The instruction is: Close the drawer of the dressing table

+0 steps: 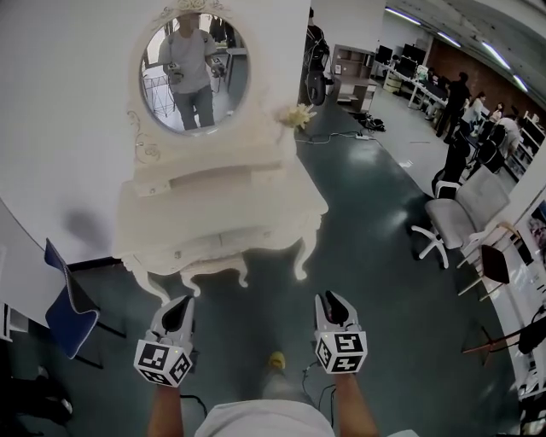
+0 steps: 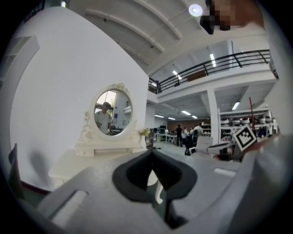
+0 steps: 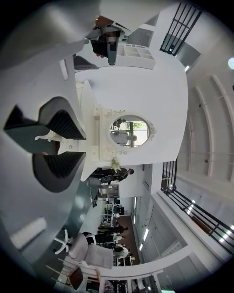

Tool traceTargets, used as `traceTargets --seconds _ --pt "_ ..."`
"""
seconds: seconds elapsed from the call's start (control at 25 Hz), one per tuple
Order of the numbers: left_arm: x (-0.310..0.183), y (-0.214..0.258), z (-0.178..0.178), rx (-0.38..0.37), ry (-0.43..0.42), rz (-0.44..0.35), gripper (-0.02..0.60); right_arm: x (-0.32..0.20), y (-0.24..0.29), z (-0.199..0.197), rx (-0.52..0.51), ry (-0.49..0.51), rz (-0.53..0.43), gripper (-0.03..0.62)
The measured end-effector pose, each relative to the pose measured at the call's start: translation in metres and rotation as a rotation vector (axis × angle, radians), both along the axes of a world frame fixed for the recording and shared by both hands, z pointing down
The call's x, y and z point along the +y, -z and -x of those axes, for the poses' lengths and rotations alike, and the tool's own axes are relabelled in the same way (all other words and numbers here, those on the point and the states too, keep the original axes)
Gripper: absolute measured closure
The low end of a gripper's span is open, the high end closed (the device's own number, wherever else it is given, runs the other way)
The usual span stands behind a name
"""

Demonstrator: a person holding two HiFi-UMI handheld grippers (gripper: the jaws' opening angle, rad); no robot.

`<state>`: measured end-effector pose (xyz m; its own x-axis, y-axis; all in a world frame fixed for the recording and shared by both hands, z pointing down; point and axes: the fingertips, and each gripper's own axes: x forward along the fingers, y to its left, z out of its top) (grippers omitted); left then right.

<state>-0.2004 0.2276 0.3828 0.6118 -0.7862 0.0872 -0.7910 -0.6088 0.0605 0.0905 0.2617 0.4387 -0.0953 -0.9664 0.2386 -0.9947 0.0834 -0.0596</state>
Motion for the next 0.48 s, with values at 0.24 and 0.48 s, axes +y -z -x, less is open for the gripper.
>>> traceTargets --seconds 0.24,0.48 --pt "-0.069 -0.006 -0.039 -0.012 0.006 0.017 0.583 -0.071 -0.01 -0.032 -0.029 0.027 0.021 0.525" --pt "-0.137 0.008 -0.076 -0.01 0.014 0.001 0.581 -0.14 -0.009 -0.062 -0.033 0.052 0.026 0.525"
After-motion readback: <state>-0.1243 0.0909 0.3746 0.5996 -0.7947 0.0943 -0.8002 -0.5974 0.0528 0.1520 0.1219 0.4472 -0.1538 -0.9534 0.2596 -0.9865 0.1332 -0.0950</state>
